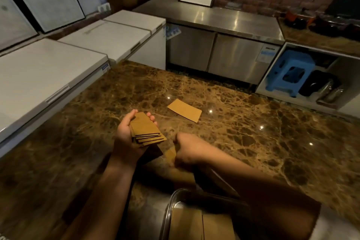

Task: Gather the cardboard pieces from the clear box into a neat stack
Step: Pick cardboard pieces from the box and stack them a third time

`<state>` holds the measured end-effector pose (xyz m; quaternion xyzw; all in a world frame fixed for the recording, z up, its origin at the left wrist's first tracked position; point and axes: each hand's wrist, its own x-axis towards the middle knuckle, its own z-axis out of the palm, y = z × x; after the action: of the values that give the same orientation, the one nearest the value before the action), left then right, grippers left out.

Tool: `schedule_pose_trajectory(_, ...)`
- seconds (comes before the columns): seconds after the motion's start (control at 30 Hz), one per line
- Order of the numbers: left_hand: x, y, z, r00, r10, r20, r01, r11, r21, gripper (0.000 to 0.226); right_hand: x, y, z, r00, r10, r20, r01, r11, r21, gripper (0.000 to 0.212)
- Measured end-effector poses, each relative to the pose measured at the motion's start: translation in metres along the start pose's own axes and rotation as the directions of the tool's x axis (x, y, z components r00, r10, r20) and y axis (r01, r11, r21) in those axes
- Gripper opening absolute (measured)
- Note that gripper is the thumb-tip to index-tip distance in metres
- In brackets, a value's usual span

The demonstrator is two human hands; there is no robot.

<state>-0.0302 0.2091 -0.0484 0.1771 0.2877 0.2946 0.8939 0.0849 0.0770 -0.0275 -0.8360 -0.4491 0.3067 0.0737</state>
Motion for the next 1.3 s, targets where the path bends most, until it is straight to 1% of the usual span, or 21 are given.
schedule_pose_trajectory(0.03, 0.002, -0.001, 0.001, 1.000, -0.011, -0.012, 0.011, 1.000, -0.005, 0.053, 0.008, 0.005, -0.011, 0.999, -0.001, -0.039, 0.005, 0.994, 0.111, 0.045)
schedule_pose_trajectory(0.1, 0.005, -0.001, 0.002, 0.999, -0.018, -0.028, 0.018, 1.000, -0.012, 0.054, 0.028, 0.019, -0.036, 0.987, 0.004, -0.160, 0.043, 0.956, 0.290, 0.025)
schedule_pose_trajectory(0.17, 0.007, -0.002, 0.005, 0.999, -0.027, -0.036, 0.026, 0.999, -0.041, 0.054, 0.049, 0.031, -0.056, 0.955, 0.036, -0.293, 0.077, 0.927, 0.367, 0.021)
schedule_pose_trajectory(0.23, 0.010, -0.005, 0.006, 0.998, -0.045, -0.052, 0.043, 0.998, -0.034, 0.055, 0.073, 0.041, -0.066, 0.926, 0.050, -0.374, 0.078, 0.944, 0.321, 0.027)
schedule_pose_trajectory(0.33, 0.010, -0.009, 0.007, 0.993, -0.079, -0.086, 0.077, 0.997, -0.027, 0.052, 0.106, 0.047, -0.068, 0.949, 0.045, -0.311, -0.025, 0.997, 0.068, 0.058)
schedule_pose_trajectory(0.4, 0.010, -0.009, 0.007, 0.992, -0.090, -0.083, 0.088, 0.996, -0.026, 0.048, 0.115, 0.045, -0.066, 0.967, 0.090, -0.238, -0.073, 0.994, 0.081, 0.065)
schedule_pose_trajectory(0.43, 0.009, -0.009, 0.008, 0.993, -0.095, -0.076, 0.094, 0.995, -0.017, 0.048, 0.115, 0.045, -0.066, 0.969, 0.089, -0.229, -0.065, 0.992, 0.110, 0.061)
schedule_pose_trajectory(0.5, 0.006, -0.007, 0.011, 0.993, -0.096, -0.066, 0.098, 0.995, 0.029, 0.049, 0.108, 0.042, -0.066, 0.970, 0.033, -0.242, 0.010, 0.984, 0.176, 0.041)
schedule_pose_trajectory(0.57, 0.003, -0.005, 0.017, 0.992, -0.105, -0.069, 0.107, 0.994, 0.033, 0.034, 0.088, 0.038, -0.067, 0.957, -0.021, -0.290, 0.107, 0.952, 0.286, 0.030)
schedule_pose_trajectory(0.63, 0.001, -0.005, 0.021, 0.992, -0.102, -0.069, 0.105, 0.994, 0.039, 0.023, 0.058, 0.034, -0.070, 0.934, 0.014, -0.357, 0.177, 0.850, 0.496, 0.025)
schedule_pose_trajectory(0.73, -0.005, -0.014, 0.029, 0.995, -0.097, 0.004, 0.096, 0.989, 0.109, 0.037, 0.008, 0.035, -0.075, 0.909, 0.177, -0.377, 0.201, 0.608, 0.768, 0.018)
schedule_pose_trajectory(0.8, -0.013, -0.025, 0.042, 0.997, -0.061, 0.051, 0.054, 0.990, 0.129, 0.044, -0.023, 0.039, -0.076, 0.914, 0.241, -0.327, 0.202, 0.429, 0.880, 0.014)
schedule_pose_trajectory(0.87, -0.025, -0.033, 0.062, 0.991, -0.088, 0.098, 0.071, 0.985, 0.156, 0.027, -0.048, 0.043, -0.077, 0.907, 0.275, -0.319, 0.236, 0.296, 0.926, 0.015)
schedule_pose_trajectory(0.9, -0.030, -0.037, 0.072, 0.983, -0.138, 0.124, 0.116, 0.978, 0.174, 0.027, -0.060, 0.046, -0.077, 0.885, 0.294, -0.360, 0.275, 0.293, 0.916, 0.016)
schedule_pose_trajectory(0.93, -0.034, -0.039, 0.081, 0.970, -0.195, 0.146, 0.165, 0.967, 0.194, 0.034, -0.071, 0.049, -0.078, 0.848, 0.313, -0.428, 0.324, 0.332, 0.886, 0.017)
schedule_pose_trajectory(0.97, -0.039, -0.042, 0.088, 0.956, -0.245, 0.162, 0.208, 0.954, 0.215, 0.036, -0.081, 0.051, -0.078, 0.797, 0.326, -0.509, 0.375, 0.393, 0.839, 0.018)
schedule_pose_trajectory(1.03, -0.042, -0.047, 0.097, 0.940, -0.305, 0.155, 0.266, 0.936, 0.229, 0.026, -0.103, 0.057, -0.078, 0.682, 0.288, -0.672, 0.489, 0.504, 0.712, 0.024)
schedule_pose_trajectory(1.1, -0.047, -0.054, 0.105, 0.928, -0.334, 0.167, 0.294, 0.929, 0.226, 0.024, -0.123, 0.063, -0.072, 0.598, 0.094, -0.796, 0.580, 0.634, 0.511, 0.039)
schedule_pose_trajectory(1.17, -0.052, -0.063, 0.110, 0.928, -0.300, 0.221, 0.258, 0.946, 0.198, 0.031, -0.136, 0.065, -0.060, 0.526, -0.152, -0.837, 0.572, 0.792, 0.216, 0.049)
schedule_pose_trajectory(1.23, -0.055, -0.070, 0.112, 0.936, -0.207, 0.286, 0.172, 0.975, 0.140, 0.038, -0.143, 0.062, -0.051, 0.451, -0.348, -0.822, 0.508, 0.857, -0.085, 0.034)
schedule_pose_trajectory(1.3, -0.059, -0.073, 0.109, 0.930, -0.130, 0.345, 0.097, 0.989, 0.111, 0.050, -0.148, 0.055, -0.047, 0.427, -0.427, -0.797, 0.422, 0.874, -0.242, 0.019)
